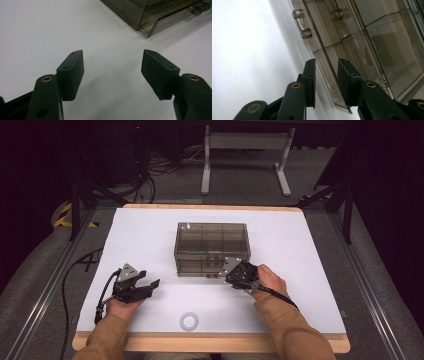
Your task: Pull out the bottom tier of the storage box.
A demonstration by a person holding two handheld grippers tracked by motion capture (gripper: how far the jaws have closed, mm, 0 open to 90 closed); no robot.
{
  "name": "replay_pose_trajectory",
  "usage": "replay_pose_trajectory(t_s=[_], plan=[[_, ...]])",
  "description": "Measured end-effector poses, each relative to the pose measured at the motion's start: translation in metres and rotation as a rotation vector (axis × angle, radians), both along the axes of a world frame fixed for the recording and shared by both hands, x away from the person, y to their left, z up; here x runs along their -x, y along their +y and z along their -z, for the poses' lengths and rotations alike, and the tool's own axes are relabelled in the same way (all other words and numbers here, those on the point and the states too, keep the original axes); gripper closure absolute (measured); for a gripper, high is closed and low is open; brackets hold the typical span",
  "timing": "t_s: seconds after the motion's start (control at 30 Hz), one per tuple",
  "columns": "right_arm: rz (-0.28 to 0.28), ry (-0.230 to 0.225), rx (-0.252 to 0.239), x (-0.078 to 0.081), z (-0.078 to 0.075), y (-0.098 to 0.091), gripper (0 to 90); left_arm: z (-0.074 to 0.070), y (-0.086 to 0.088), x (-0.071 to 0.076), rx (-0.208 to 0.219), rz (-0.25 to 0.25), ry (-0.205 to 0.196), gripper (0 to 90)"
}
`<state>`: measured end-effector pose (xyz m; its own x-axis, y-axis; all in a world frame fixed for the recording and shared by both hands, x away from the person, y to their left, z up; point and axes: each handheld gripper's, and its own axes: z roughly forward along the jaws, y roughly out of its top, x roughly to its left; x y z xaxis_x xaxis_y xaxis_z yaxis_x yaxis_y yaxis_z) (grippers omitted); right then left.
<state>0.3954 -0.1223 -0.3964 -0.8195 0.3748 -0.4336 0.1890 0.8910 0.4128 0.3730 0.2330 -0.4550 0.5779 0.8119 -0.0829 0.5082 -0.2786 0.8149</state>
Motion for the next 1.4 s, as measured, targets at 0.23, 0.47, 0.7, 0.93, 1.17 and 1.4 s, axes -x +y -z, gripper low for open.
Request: replay_pose_trajectory(t_s=[0.23,0.47,0.7,0.93,1.17,1.4], plan=[[-0.024,0.027,0.038,-0.01,0.001,0.0,69.0,0.0,0.0,0.0,0.003,0.0,-0.001,35.5],[-0.026,0.075,0.058,-0.02,0.005,-0.001,66.8,0.0,0.0,0.0,0.003,0.0,0.0,35.5],[-0.029,0.141,0.065,-0.031,0.011,-0.003,66.6,0.0,0.0,0.0,0.005,0.0,-0.004,35.5],[-0.024,0.198,0.057,-0.037,0.016,-0.005,65.8,0.0,0.0,0.0,0.004,0.003,-0.001,35.6],[-0.029,0.227,0.048,-0.041,0.014,-0.007,69.9,0.0,-0.001,0.0,0.005,0.004,-0.001,35.5],[-0.049,0.248,0.066,-0.045,0.013,-0.007,74.1,0.001,-0.001,0.0,0.009,0.002,-0.004,35.5]])
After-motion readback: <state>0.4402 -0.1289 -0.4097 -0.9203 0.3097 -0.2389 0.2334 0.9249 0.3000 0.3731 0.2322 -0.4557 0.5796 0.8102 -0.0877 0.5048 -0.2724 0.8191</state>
